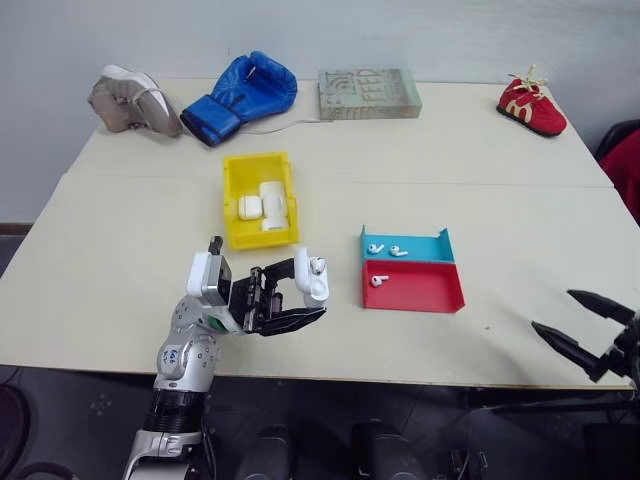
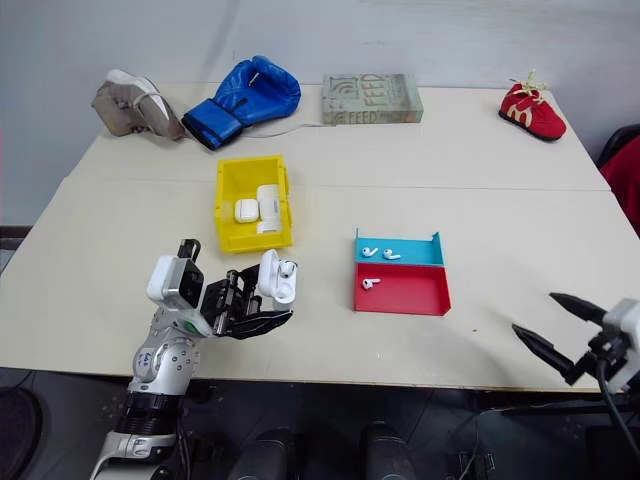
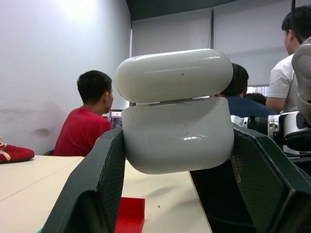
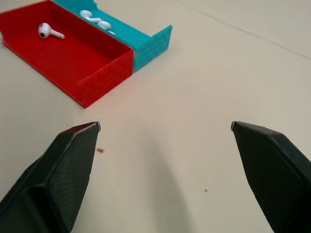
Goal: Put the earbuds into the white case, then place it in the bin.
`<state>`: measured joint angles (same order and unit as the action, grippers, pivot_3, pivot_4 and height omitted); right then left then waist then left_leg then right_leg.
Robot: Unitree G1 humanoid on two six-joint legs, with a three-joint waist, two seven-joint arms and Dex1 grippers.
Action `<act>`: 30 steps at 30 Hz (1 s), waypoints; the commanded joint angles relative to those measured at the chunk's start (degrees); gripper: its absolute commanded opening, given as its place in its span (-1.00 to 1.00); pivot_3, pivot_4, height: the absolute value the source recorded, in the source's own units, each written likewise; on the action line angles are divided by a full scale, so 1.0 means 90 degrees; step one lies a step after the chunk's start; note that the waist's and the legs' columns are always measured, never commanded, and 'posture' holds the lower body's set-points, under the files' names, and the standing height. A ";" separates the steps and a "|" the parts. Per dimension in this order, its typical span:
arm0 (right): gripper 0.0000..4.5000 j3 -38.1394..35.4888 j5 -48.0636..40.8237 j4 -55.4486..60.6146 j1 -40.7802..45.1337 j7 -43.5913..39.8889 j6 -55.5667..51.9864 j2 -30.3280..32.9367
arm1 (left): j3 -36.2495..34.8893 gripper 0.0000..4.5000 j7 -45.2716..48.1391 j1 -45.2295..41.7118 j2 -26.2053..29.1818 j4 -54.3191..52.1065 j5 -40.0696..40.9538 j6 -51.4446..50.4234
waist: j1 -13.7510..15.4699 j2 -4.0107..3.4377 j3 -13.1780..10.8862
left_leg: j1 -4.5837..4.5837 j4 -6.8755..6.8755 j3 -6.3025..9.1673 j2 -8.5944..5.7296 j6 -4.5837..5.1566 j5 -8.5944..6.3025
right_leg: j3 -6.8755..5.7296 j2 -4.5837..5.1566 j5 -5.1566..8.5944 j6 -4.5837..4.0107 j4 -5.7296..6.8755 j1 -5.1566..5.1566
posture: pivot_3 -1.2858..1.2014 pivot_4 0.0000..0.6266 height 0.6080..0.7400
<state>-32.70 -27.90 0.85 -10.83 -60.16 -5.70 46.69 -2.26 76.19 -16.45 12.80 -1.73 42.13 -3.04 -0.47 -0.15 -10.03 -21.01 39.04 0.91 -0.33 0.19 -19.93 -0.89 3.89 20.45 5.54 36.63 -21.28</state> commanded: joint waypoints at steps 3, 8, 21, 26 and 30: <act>0.98 0.1341 0.0267 0.0692 0.1741 0.0243 -0.1178 0.0831 | -0.0034 0.25 -0.0077 0.0093 0.0083 -0.0255 0.0016 0.0065 | -0.0003 -0.0007 0.0000 | -0.0006 0.0005 0.0001 0.0000 -0.0004 0.0002 | 0.0002 0.0000 0.0000 0.0000 0.0017 -0.0014 | 0.03 -0.52 1.00; 0.81 0.3236 0.0884 0.0358 0.4093 -0.0127 -0.2390 0.1198 | -0.0009 0.25 -0.0151 0.0111 0.0065 -0.0224 -0.0041 0.0144 | 0.0074 -0.0006 -0.0001 | -0.0022 0.0003 0.0014 0.0001 -0.0007 0.0003 | -0.0009 0.0004 0.0000 0.0000 0.0007 -0.0028 | 0.03 -0.52 1.00; -0.23 0.6170 0.3112 -0.1885 0.7387 -0.1008 -0.2148 -0.0069 | 0.0132 0.25 -0.0469 0.0244 -0.0091 -0.0447 -0.0151 0.0301 | 0.0029 -0.0004 -0.0002 | -0.0038 -0.0003 0.0019 -0.0005 -0.0005 0.0001 | -0.0027 0.0015 0.0000 0.0000 -0.0009 -0.0039 | 0.03 -0.52 1.00; -0.23 0.6503 0.3625 -0.2627 0.7766 -0.1221 -0.1761 -0.0380 | 0.0114 0.25 -0.0549 0.0290 -0.0083 -0.0502 -0.0173 0.0327 | 0.0030 -0.0004 -0.0002 | -0.0038 0.0000 0.0020 -0.0005 -0.0005 0.0001 | -0.0029 0.0015 0.0000 0.0000 -0.0004 -0.0039 | 0.03 -0.52 1.00; -0.23 0.6588 0.3881 -0.3046 0.7949 -0.1328 -0.1550 -0.0619 | 0.0128 0.25 -0.0608 0.0343 -0.0070 -0.0571 -0.0167 0.0334 | 0.0022 -0.0004 -0.0002 | -0.0038 0.0001 0.0020 -0.0006 -0.0006 0.0001 | -0.0031 0.0015 0.0000 0.0000 0.0001 -0.0041 | 0.03 -0.52 1.00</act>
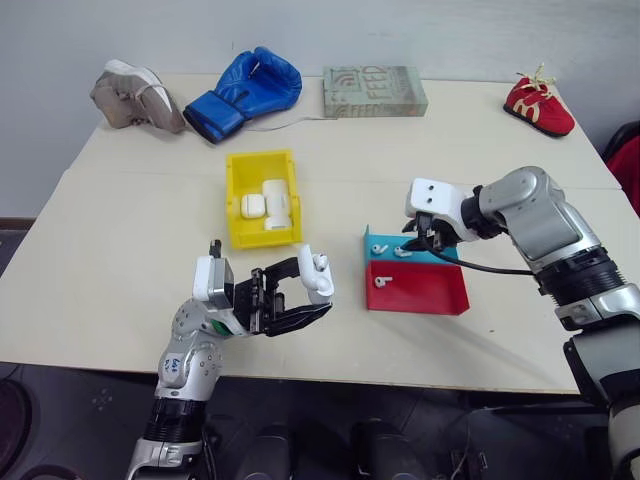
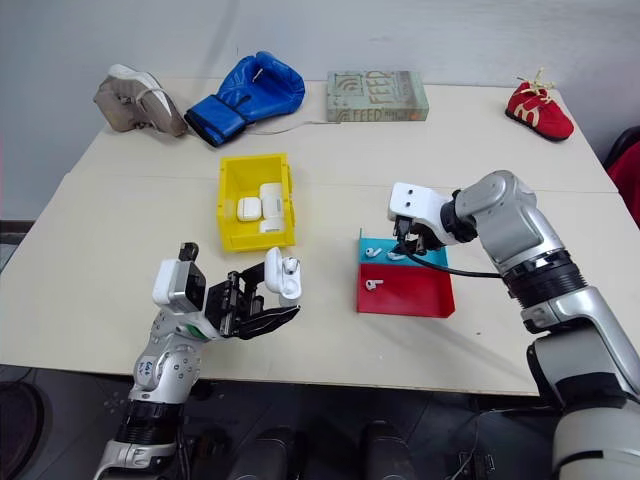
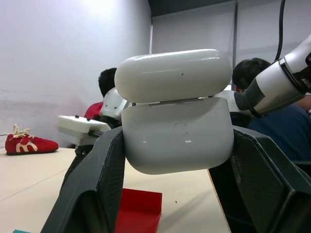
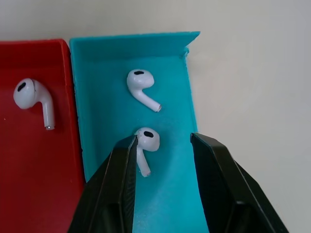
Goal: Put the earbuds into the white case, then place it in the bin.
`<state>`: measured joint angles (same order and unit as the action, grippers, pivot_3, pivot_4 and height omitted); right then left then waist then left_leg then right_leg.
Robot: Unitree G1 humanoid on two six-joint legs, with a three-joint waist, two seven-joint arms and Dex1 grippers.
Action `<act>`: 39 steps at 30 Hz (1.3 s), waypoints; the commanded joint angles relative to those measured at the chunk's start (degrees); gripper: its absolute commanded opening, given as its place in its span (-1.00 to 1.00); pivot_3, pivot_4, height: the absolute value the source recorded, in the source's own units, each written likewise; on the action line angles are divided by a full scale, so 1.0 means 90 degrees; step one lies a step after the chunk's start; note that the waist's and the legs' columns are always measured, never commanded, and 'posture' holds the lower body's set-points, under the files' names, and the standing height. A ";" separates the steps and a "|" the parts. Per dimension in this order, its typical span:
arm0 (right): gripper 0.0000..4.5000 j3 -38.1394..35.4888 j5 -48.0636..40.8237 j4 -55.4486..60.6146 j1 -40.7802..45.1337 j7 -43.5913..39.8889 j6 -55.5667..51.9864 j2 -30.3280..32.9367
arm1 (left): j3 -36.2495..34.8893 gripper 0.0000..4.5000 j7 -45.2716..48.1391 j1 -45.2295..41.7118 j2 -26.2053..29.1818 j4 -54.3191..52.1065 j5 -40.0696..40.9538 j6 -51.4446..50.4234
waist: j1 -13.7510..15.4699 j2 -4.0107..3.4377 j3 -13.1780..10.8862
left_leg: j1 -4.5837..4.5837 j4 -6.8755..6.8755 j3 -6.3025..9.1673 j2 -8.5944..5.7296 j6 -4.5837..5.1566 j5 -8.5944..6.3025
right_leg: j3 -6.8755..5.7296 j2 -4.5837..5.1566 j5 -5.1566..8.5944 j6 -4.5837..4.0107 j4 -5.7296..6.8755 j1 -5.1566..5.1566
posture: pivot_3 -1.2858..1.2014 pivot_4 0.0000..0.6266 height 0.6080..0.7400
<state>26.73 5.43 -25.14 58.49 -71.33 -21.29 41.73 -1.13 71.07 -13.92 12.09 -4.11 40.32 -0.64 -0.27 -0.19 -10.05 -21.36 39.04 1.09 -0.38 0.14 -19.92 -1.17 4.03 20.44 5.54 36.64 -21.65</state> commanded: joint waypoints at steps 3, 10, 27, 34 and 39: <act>-0.23 0.0038 0.0368 -0.0465 0.0382 -0.0152 0.0352 -0.0291 | -0.0012 0.25 -0.0086 0.0067 0.0037 -0.0342 0.0044 0.0049 | -0.0004 0.0000 0.0000 | 0.0000 0.0002 -0.0001 0.0000 0.0000 0.0000 | 0.0001 0.0000 0.0000 0.0000 0.0006 -0.0002 | 0.03 -0.52 1.00; -0.23 0.0097 0.0734 -0.0630 0.0404 -0.0433 0.0498 -0.0411 | -0.0059 0.25 -0.0149 0.0071 0.0110 -0.0380 0.0067 0.0027 | 0.0004 0.0000 0.0000 | 0.0000 0.0004 0.0000 0.0000 -0.0001 0.0000 | -0.0001 0.0001 0.0000 0.0000 0.0022 -0.0005 | 0.03 -0.52 1.00; -0.23 0.0078 0.0957 -0.0760 0.0261 -0.0496 0.0516 -0.0547 | -0.0056 0.25 -0.0248 0.0067 0.0207 -0.0420 0.0085 -0.0003 | -0.0009 0.0000 0.0000 | 0.0001 0.0004 0.0000 -0.0002 -0.0002 0.0000 | -0.0002 0.0003 0.0000 0.0000 0.0021 -0.0007 | 0.03 -0.52 1.00; -0.31 0.0108 0.0984 -0.0883 0.0247 -0.0531 0.0540 -0.0588 | -0.0044 0.25 -0.0291 0.0086 0.0208 -0.0438 0.0082 -0.0004 | -0.0010 0.0000 0.0000 | 0.0002 0.0004 0.0000 -0.0002 -0.0002 0.0000 | -0.0003 0.0004 0.0000 0.0000 0.0022 -0.0007 | 0.03 -0.52 1.00; -0.82 0.0098 0.0998 -0.0899 0.0220 -0.0570 0.0566 -0.0602 | -0.0038 0.25 -0.0307 0.0103 0.0209 -0.0450 0.0082 -0.0001 | -0.0018 0.0000 0.0000 | 0.0005 0.0006 0.0000 -0.0002 -0.0002 0.0000 | -0.0002 0.0004 0.0000 0.0000 0.0024 -0.0004 | 0.03 -0.52 1.00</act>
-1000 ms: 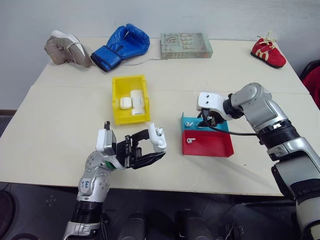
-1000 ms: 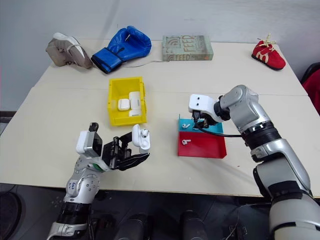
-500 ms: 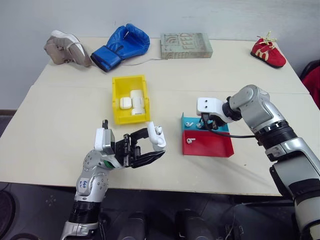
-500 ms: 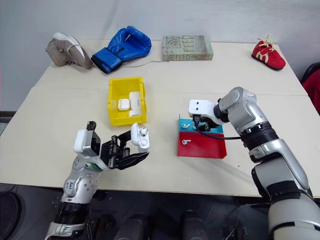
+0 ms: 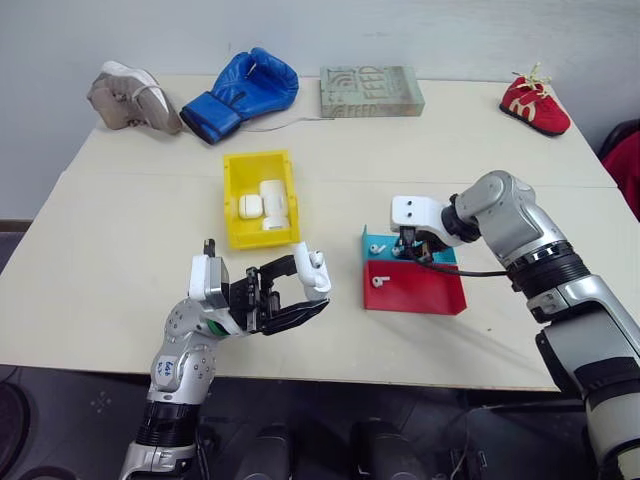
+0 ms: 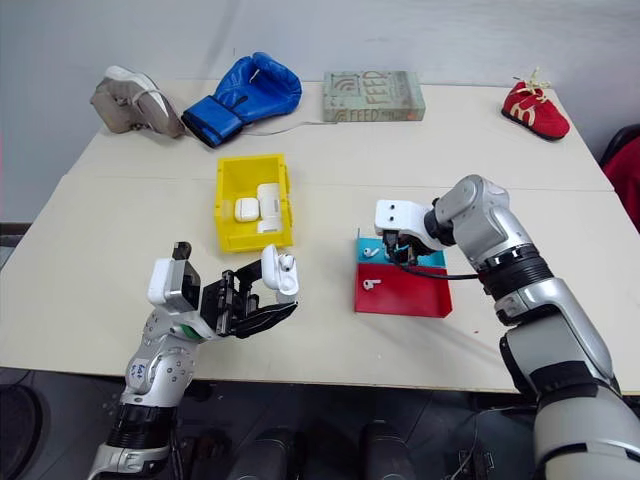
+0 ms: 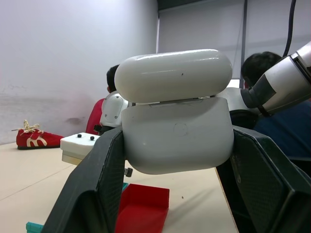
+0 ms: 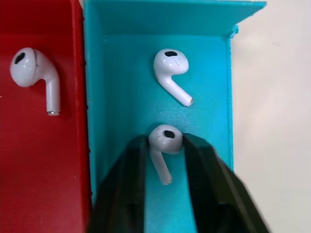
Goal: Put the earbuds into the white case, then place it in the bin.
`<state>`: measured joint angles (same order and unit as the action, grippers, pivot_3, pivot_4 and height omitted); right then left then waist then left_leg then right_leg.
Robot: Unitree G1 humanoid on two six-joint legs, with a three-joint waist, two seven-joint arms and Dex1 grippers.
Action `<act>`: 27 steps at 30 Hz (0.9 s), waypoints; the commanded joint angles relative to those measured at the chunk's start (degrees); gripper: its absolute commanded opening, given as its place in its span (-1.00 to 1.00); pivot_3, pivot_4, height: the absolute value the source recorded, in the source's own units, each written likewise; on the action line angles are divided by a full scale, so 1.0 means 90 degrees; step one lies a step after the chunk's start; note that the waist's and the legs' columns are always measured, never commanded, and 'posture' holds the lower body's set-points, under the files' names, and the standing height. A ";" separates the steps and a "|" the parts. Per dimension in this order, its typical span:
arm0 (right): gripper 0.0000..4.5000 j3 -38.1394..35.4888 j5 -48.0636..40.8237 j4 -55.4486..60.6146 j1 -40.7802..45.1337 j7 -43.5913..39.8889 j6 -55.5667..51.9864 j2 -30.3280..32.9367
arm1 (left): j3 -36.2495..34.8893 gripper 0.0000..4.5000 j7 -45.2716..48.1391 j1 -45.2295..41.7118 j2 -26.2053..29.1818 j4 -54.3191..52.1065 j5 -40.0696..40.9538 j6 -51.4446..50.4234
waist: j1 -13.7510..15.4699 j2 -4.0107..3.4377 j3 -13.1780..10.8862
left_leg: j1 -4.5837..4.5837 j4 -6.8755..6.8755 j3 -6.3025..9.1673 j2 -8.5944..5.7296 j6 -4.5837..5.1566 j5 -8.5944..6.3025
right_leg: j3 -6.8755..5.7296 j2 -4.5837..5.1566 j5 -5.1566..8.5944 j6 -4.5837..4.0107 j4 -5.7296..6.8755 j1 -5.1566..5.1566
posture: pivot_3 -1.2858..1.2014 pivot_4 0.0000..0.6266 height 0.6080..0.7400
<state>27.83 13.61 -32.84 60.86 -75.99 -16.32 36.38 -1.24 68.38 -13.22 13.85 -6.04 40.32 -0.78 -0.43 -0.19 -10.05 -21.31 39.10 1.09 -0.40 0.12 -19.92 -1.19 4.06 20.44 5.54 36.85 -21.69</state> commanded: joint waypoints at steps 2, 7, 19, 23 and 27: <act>-0.82 -0.0060 0.0067 0.0010 -0.0060 -0.0049 -0.0014 -0.0018 | -0.0035 0.25 0.0006 0.0016 0.0021 -0.0218 0.0091 0.0010 | 0.0000 0.0000 0.0000 | 0.0000 0.0000 0.0000 0.0000 -0.0001 0.0000 | 0.0000 0.0000 0.0000 0.0000 0.0001 0.0000 | 0.03 -0.52 1.00; -0.82 -0.0511 -0.0314 0.0518 -0.0147 -0.0183 -0.0238 0.0185 | 0.0001 0.25 0.0020 -0.0064 -0.0041 -0.0170 0.0099 0.0028 | 0.0003 0.0000 0.0000 | 0.0000 0.0000 0.0000 0.0000 -0.0001 0.0000 | 0.0000 0.0000 0.0000 0.0000 0.0001 0.0000 | 0.03 -0.52 1.00; -0.82 -0.5060 -0.5717 0.4551 -0.1988 -0.0122 -0.4430 0.0371 | 0.0146 0.25 0.0173 -0.0599 -0.0374 -0.0226 0.0391 -0.0140 | 0.0043 0.0002 -0.0002 | -0.0018 -0.0005 0.0016 -0.0002 0.0002 -0.0002 | -0.0017 0.0003 -0.0001 0.0001 -0.0004 0.0007 | 0.03 -0.52 1.00; -0.82 -0.6094 -0.7690 0.5871 -0.2413 0.1687 -0.5678 -0.0796 | 0.0178 0.25 0.0219 -0.0805 -0.0533 -0.0033 0.0407 -0.0159 | 0.0031 0.0003 -0.0002 | -0.0005 0.0003 0.0010 0.0005 -0.0006 0.0002 | -0.0013 -0.0002 -0.0001 0.0001 0.0003 0.0009 | 0.03 -0.52 1.00; -0.82 -0.6102 -0.9325 0.6506 -0.2821 0.3147 -0.5904 -0.1501 | 0.0212 0.25 0.0250 -0.1013 -0.0676 0.0084 0.0404 -0.0190 | 0.0040 0.0003 -0.0002 | -0.0001 0.0000 0.0012 0.0001 -0.0008 0.0004 | -0.0008 0.0000 -0.0001 0.0001 0.0005 0.0011 | 0.03 -0.52 1.00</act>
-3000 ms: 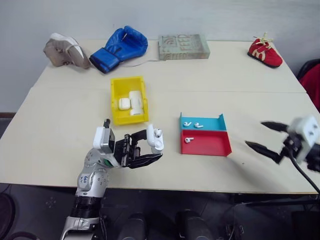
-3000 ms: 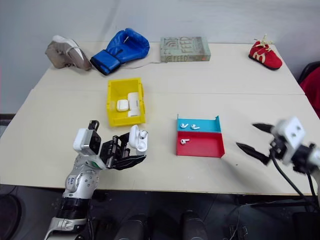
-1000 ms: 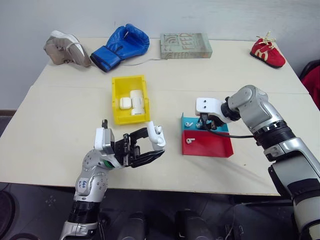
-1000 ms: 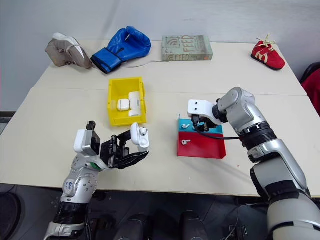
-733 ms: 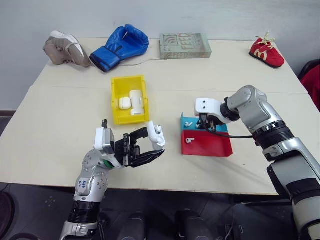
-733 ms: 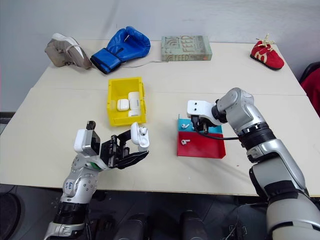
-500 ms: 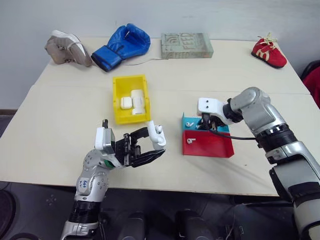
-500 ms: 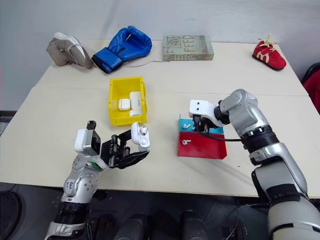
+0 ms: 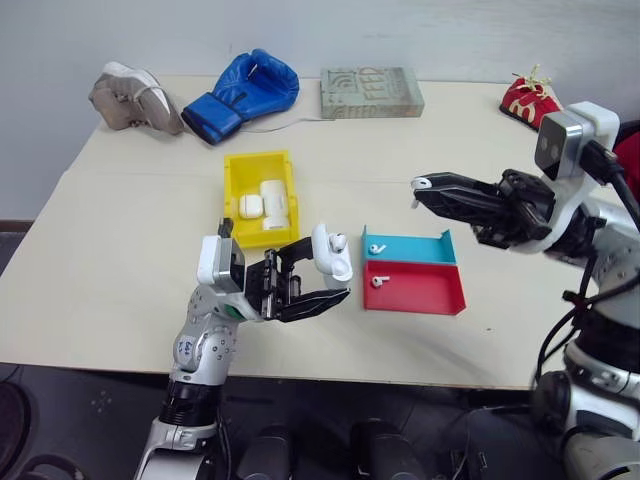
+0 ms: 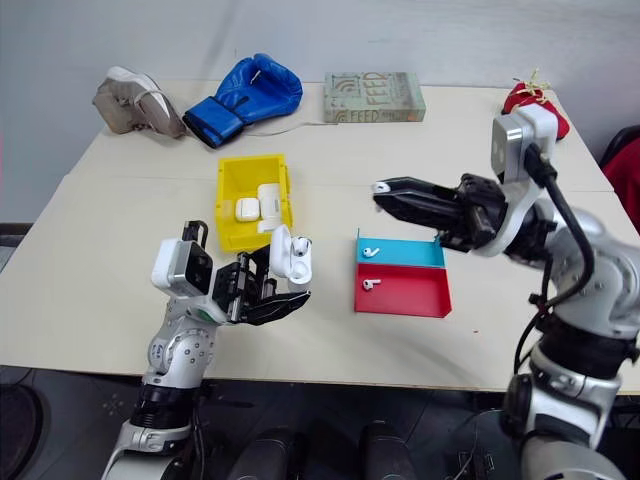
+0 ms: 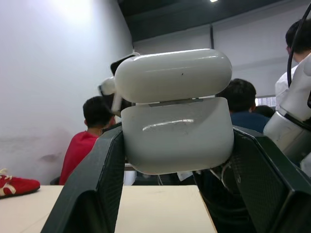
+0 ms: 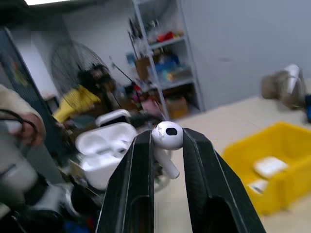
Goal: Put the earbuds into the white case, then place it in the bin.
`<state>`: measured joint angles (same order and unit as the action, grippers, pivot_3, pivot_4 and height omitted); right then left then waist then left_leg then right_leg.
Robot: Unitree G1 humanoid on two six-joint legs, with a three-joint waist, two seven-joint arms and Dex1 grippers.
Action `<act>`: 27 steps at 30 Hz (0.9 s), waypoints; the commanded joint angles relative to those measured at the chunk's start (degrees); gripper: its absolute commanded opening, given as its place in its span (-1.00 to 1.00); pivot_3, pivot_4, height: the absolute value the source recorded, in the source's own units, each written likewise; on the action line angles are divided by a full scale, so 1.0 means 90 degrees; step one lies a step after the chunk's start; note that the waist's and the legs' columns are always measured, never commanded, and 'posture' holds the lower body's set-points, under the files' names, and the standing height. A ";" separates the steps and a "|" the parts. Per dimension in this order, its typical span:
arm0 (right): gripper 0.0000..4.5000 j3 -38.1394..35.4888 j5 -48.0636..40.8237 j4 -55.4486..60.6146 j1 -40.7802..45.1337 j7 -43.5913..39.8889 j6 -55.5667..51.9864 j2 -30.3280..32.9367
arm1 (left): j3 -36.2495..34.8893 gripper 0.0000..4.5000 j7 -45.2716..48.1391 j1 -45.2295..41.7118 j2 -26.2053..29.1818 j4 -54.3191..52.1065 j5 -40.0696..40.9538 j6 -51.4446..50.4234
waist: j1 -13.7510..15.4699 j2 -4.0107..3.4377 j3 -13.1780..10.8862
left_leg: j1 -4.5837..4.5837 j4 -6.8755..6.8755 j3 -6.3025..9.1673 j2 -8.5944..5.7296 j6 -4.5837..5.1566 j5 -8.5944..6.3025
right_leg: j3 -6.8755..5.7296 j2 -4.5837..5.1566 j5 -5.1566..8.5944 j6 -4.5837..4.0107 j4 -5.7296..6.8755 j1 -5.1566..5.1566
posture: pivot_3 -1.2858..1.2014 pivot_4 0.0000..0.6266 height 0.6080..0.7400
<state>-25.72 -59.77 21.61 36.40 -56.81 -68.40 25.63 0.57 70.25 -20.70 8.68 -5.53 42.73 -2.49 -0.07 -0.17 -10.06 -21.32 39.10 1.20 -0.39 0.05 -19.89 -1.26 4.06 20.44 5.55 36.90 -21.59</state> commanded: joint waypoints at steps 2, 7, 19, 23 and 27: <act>-0.82 -0.0038 -0.1737 0.0563 -0.0232 0.1617 0.0012 -0.0496 | 0.0031 0.25 0.0061 -0.0244 -0.0153 0.0062 0.0123 -0.0005 | -0.0003 0.0000 0.0000 | -0.0003 0.0000 -0.0001 -0.0004 0.0002 0.0000 | 0.0002 0.0002 0.0000 0.0000 0.0006 0.0000 | 0.03 -0.52 1.00; -0.82 0.0565 -0.2177 0.0866 -0.0676 0.2142 0.0339 -0.0483 | 0.0064 0.25 0.0071 -0.0372 -0.0291 0.0166 0.0068 0.0036 | -0.0003 0.0000 0.0000 | -0.0004 -0.0005 0.0000 -0.0005 0.0007 -0.0003 | 0.0001 0.0002 0.0000 0.0000 0.0007 -0.0001 | 0.03 -0.52 1.00; -0.82 0.1297 -0.2106 0.0855 -0.1047 0.1958 0.1136 0.0020 | 0.0076 0.25 0.0058 -0.0337 -0.0372 0.0158 -0.0037 0.0071 | -0.0005 0.0000 0.0000 | -0.0006 -0.0004 -0.0003 -0.0004 0.0011 -0.0003 | 0.0004 0.0000 0.0000 0.0000 -0.0002 0.0000 | 0.03 -0.52 1.00; -0.82 0.1284 -0.2182 0.0767 -0.1031 0.1939 0.1332 0.0164 | 0.0071 0.25 0.0077 -0.0298 -0.0343 0.0154 -0.0049 0.0055 | -0.0003 0.0000 0.0000 | -0.0007 -0.0004 -0.0003 -0.0004 0.0012 -0.0004 | 0.0005 0.0000 0.0000 0.0000 -0.0005 0.0000 | 0.03 -0.52 1.00; -0.82 0.1241 -0.2455 0.0669 -0.0949 0.1964 0.1412 0.0323 | 0.0064 0.25 0.0092 -0.0291 -0.0329 0.0195 -0.0073 0.0072 | 0.0002 0.0001 -0.0001 | -0.0007 -0.0004 -0.0003 -0.0004 0.0013 -0.0005 | 0.0005 0.0001 0.0000 0.0000 -0.0008 0.0000 | 0.03 -0.52 1.00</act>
<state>-13.91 -79.18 26.81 26.70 -38.97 -57.15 27.84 0.89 70.84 -23.56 5.68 -3.48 42.19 -2.39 -0.06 -0.16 -10.07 -21.39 39.07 1.17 -0.43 0.17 -19.93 -1.22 4.06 20.44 5.55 36.83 -21.59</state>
